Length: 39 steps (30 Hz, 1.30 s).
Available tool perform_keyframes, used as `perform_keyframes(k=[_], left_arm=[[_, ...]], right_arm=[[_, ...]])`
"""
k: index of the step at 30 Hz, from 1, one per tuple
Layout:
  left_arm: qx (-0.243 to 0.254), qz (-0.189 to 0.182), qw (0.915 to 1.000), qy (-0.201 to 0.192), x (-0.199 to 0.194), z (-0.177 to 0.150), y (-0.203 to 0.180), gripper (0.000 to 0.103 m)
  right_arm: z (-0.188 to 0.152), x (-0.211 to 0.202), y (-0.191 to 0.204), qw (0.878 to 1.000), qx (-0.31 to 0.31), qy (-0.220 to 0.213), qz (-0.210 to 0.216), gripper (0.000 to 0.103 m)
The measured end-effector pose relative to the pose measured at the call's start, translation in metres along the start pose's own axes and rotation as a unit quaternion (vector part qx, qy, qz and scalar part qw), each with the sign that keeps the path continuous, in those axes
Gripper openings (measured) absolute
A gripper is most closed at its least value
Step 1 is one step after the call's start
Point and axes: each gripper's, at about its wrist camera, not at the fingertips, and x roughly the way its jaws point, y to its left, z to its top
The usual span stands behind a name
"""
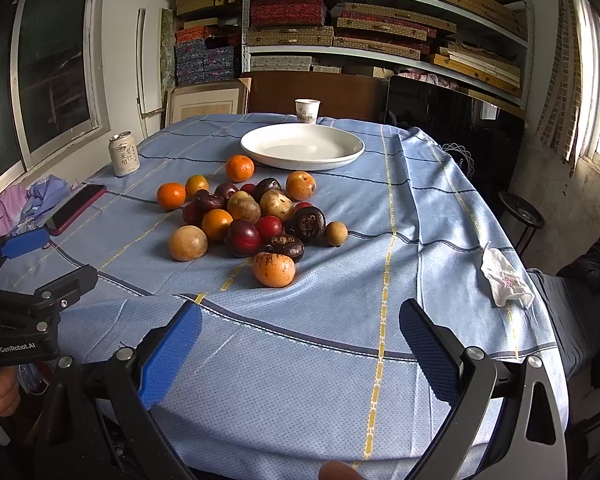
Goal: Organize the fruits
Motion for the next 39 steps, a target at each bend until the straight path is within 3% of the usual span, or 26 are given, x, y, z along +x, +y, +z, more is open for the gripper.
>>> perform_keyframes(k=[39], left_arm=[[-0.001, 0.003, 1.0, 0.004, -0.0007, -0.0001, 0.002, 0.098]], right_arm=[[0.0004, 0.0008, -0.0001, 1.0, -0.001, 0.0, -0.001, 0.099]])
